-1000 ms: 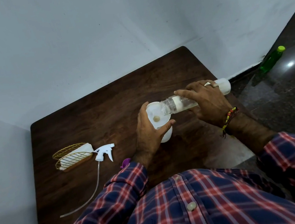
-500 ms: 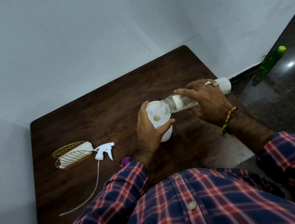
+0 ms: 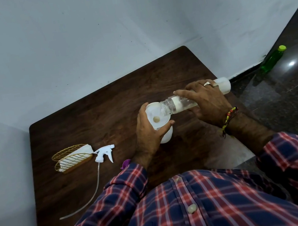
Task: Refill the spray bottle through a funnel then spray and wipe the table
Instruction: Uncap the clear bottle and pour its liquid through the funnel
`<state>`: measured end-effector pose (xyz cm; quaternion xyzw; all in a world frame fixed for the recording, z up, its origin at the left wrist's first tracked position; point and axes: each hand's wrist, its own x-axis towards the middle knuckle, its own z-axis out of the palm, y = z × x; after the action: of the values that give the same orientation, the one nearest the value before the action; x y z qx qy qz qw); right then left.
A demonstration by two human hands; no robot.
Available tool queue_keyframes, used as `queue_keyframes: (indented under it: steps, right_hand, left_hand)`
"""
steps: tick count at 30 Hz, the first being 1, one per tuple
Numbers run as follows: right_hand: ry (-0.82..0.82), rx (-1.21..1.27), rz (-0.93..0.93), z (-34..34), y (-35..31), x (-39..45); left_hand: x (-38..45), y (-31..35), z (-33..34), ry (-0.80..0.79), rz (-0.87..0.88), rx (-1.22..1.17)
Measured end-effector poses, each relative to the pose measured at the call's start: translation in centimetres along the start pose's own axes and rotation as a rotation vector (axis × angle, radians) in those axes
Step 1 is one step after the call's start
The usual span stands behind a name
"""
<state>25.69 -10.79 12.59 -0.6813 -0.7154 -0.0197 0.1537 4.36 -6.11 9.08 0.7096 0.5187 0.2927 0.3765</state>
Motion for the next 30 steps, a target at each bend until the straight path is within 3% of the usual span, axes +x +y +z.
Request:
queue_keyframes:
  steps: [30]
  right_hand:
    - [0.016,-0.022,-0.001,0.1,0.12,-0.12]
  left_hand:
    - [-0.31,0.57,-0.23,0.0,0.015,-0.001]
